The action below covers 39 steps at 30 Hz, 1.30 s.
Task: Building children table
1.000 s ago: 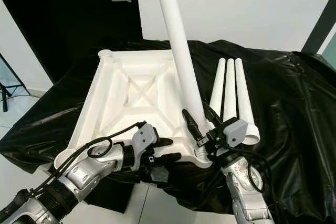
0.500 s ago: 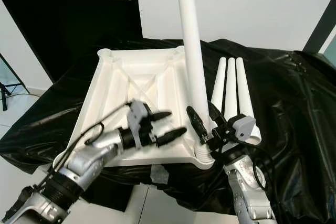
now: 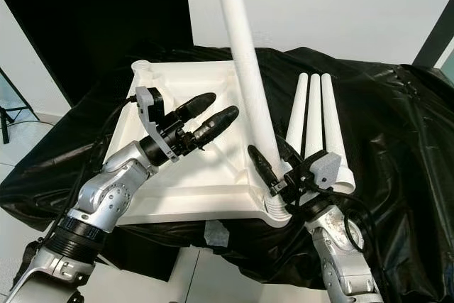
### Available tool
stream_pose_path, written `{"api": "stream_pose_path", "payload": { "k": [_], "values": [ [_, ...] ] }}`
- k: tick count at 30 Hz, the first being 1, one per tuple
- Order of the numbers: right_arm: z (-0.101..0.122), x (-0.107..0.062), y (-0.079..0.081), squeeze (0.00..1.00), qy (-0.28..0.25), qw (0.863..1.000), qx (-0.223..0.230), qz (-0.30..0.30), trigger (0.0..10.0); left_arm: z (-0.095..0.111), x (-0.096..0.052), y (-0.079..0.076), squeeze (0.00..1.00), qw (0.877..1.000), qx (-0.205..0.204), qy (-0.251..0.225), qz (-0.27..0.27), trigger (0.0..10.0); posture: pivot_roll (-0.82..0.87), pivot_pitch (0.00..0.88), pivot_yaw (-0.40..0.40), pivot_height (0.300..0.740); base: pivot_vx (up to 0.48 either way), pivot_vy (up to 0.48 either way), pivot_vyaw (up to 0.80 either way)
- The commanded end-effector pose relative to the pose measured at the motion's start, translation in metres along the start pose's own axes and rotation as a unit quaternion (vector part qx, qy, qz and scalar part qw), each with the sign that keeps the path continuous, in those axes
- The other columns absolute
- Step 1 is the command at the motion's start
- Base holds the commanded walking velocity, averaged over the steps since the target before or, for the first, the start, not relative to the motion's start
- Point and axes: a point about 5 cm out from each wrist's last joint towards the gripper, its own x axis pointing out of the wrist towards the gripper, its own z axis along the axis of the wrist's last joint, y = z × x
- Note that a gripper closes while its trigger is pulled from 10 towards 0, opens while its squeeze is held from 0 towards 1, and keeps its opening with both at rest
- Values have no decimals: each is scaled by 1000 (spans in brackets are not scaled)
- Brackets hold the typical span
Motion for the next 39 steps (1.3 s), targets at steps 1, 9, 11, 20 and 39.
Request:
{"api": "stream_pose_path", "payload": {
  "k": [1, 9, 11, 20, 39],
  "values": [
    [-36, -28, 3, 0, 121, 993, -5, 9, 10000, -3, 9, -8, 0, 998, 2, 15, -64, 10000, 152, 0, 19, 740, 0, 0, 0],
    [-37, -29, 5, 0, 135, 990, -25, 27, 10000, -7, 25, -9, 0, 999, -24, -2, -45, 10000, 144, 0, 21, 740, 0, 0, 0],
    [-40, -31, 3, 0, 149, 988, -36, 36, 10000, 0, 31, -12, 0, 998, -36, -24, -52, 10000, 139, 0, 24, 740, 0, 0, 0],
    [-39, -30, -4, 0, 155, 986, -54, 29, 10000, 13, 35, -11, 0, 996, -39, -59, -63, 0, 136, 0, 27, 740, 0, 0, 0],
    [-1, 14, -12, 0, 177, 981, -82, 12, 10000, 14, 41, -14, 0, 997, 27, -55, -56, 0, 131, 0, 18, 740, 0, 0, 0]
  ]
}}
